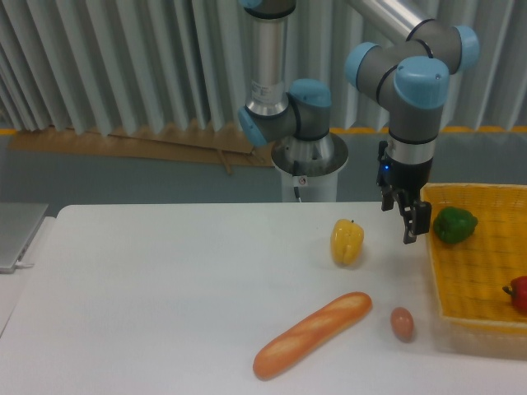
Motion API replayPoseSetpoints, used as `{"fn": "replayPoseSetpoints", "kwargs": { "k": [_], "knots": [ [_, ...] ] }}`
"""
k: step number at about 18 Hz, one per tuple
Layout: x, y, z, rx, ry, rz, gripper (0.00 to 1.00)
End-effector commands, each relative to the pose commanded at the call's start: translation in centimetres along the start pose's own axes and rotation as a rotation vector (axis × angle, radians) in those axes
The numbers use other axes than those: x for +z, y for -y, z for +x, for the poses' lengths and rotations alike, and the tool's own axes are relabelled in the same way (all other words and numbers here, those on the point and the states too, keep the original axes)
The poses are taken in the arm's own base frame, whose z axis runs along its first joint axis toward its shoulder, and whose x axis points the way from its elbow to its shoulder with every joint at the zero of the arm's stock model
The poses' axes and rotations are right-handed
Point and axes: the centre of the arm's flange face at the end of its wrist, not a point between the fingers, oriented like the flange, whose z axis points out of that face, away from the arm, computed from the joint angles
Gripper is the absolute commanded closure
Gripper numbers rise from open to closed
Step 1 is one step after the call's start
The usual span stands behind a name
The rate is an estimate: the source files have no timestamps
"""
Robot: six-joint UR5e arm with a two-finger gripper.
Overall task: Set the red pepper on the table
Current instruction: 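Move the open gripper over the yellow tray toward the red pepper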
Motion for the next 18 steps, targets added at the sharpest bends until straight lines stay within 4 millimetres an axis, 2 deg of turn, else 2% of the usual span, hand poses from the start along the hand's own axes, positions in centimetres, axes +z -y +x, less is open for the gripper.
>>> {"fn": "replayPoseSetpoints", "kwargs": {
  "k": [8,12,18],
  "knots": [
    [0.0,0.4,0.1,-0.075,-0.001,0.007,0.00],
    [-0.6,1.9,0.6,-0.144,0.007,0.001,0.00],
    [-0.7,1.5,0.3,-0.107,0.016,-0.002,0.00]
  ]
}}
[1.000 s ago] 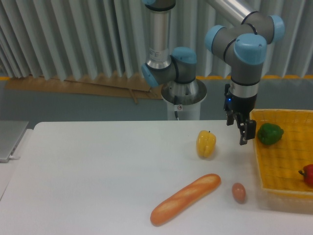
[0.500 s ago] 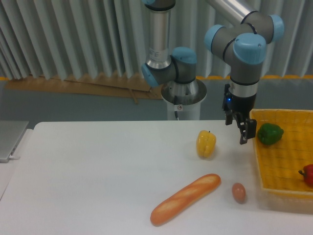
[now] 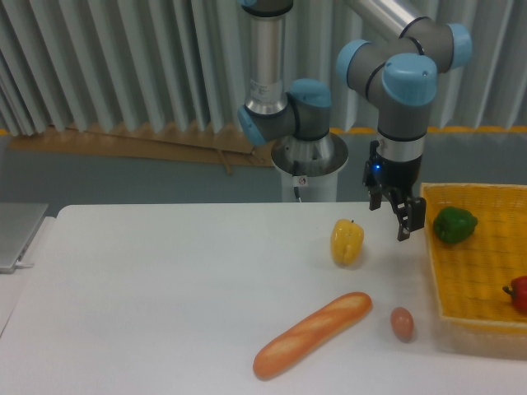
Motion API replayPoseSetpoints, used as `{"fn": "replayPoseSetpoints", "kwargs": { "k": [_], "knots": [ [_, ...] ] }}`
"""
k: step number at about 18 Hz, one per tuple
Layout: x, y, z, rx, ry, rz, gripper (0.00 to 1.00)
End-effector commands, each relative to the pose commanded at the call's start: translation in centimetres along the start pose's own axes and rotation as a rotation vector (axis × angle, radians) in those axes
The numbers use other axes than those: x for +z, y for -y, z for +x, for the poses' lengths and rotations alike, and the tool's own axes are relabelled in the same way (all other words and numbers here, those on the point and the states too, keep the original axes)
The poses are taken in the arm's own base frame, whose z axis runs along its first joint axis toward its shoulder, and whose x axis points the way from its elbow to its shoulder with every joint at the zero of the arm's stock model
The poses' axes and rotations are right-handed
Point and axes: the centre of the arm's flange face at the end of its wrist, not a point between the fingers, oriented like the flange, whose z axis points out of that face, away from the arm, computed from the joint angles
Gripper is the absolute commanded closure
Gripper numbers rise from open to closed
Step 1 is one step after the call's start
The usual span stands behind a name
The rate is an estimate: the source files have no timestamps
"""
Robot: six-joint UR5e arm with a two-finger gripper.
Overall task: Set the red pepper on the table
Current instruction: 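Move the open gripper over the yellow tray toward the red pepper, then lower the gripper into the tray and close it on the red pepper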
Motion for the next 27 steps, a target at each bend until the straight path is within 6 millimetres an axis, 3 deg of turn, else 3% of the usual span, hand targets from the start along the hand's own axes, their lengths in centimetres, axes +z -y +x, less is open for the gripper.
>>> {"fn": "replayPoseSetpoints", "kwargs": {
  "k": [10,17,19,22,25,27],
  "knots": [
    [0.5,-2.6,-0.6,0.022,-0.007,0.008,0.00],
    [0.7,-2.8,-0.7,0.019,-0.011,0.007,0.00],
    [1.3,-5.2,-1.4,0.018,-0.018,0.007,0.00],
    [3.1,-9.6,-2.7,0.165,-0.025,0.019,0.00],
    [4.2,-11.4,-3.3,0.179,-0.018,0.026,0.00],
    [4.3,-11.5,-4.1,0.292,0.025,0.020,0.00]
  ]
}}
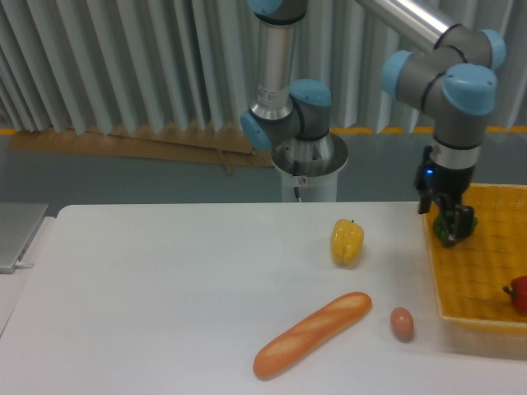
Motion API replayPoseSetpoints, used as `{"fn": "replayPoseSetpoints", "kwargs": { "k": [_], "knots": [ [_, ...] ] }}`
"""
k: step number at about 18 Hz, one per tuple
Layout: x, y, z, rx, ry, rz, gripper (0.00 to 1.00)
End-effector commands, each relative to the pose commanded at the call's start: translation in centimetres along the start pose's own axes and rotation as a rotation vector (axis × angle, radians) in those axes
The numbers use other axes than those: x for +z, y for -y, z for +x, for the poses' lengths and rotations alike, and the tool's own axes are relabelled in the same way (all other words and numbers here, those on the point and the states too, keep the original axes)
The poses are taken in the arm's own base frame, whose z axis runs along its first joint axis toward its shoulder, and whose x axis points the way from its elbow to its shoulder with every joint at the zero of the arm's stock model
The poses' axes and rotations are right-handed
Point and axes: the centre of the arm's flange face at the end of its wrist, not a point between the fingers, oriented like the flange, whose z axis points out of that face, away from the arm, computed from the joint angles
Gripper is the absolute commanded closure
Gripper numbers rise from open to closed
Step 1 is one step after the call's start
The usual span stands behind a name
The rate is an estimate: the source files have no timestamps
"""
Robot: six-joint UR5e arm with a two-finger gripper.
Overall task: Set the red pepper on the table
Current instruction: 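Lower the gripper into the tray and close it on the red pepper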
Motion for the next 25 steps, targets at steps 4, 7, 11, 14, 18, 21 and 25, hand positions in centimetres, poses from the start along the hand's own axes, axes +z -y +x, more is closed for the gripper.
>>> {"fn": "replayPoseSetpoints", "kwargs": {
  "k": [4,7,11,14,18,21,25],
  "knots": [
    [1.8,-1.0,-1.0,0.123,0.011,-0.006,0.00],
    [2.8,-1.8,-1.4,0.150,0.003,-0.003,0.00],
    [2.9,-3.7,-0.9,0.155,0.014,0.006,0.00],
    [2.7,-4.4,-1.1,0.145,0.067,-0.001,0.00],
    [2.6,-7.1,-2.0,0.159,0.083,-0.023,0.00],
    [3.4,-8.9,-3.0,0.162,0.092,-0.035,0.00],
    [4.2,-10.1,-4.2,0.235,0.139,-0.096,0.00]
  ]
}}
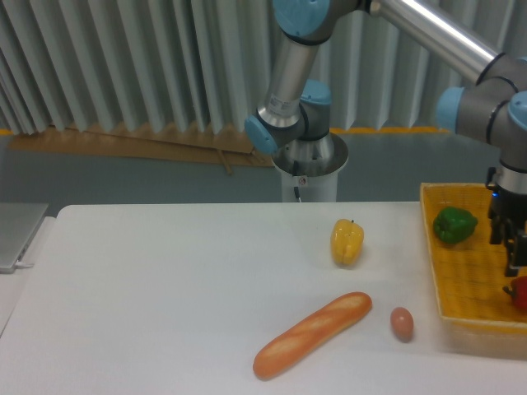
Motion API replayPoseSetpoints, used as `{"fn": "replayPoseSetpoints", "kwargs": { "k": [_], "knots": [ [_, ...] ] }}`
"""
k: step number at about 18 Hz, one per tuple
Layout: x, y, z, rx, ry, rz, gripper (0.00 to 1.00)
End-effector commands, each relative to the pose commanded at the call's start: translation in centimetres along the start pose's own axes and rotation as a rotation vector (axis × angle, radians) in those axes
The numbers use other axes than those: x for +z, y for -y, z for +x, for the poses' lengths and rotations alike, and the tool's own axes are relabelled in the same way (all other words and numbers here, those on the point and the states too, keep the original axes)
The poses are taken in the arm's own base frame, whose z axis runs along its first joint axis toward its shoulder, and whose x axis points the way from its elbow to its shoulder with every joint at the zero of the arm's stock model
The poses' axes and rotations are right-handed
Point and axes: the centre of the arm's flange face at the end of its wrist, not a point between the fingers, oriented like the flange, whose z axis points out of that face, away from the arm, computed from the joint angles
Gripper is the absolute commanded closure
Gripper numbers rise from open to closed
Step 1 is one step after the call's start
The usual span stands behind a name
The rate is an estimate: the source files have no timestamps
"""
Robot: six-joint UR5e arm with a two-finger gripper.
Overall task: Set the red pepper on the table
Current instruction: 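Lower the gripper into the tray and close it on the red pepper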
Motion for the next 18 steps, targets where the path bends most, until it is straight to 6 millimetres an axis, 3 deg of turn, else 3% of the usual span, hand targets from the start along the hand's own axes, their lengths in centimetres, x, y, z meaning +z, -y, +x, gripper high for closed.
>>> {"fn": "replayPoseSetpoints", "kwargs": {
  "k": [13,18],
  "knots": [
    [5.4,0.0,2.5,0.155,-0.167,-0.006,0.00],
    [5.5,-1.8,2.5,0.132,-0.159,-0.018,0.00]
  ]
}}
